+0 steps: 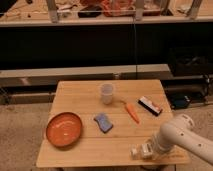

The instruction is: Place the bottle in the ceramic bowl

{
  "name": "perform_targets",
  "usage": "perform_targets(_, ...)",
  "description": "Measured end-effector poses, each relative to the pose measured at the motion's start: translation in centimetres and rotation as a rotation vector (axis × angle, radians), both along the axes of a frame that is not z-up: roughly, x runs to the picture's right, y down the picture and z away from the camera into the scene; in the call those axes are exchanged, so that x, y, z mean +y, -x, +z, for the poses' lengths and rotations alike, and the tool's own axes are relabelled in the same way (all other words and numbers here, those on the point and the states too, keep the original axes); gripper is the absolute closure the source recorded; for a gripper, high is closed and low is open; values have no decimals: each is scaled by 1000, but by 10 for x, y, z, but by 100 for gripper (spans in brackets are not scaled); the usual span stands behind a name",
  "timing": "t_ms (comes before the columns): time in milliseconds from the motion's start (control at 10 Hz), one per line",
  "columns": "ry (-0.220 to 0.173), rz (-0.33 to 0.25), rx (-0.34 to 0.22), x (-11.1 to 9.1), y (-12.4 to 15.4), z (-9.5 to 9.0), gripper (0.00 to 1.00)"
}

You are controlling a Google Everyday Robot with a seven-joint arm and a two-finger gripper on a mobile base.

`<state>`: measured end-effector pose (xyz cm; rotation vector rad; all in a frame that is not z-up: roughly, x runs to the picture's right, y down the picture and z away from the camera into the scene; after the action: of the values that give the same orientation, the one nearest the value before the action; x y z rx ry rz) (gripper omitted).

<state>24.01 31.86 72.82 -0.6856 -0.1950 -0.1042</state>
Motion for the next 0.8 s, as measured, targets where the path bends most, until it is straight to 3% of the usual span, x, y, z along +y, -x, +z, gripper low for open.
perform_targets(400,0,-2,-7,-2,-3,-1,100)
perform_targets(800,-10,-12,-23,-32,-1,-17,100)
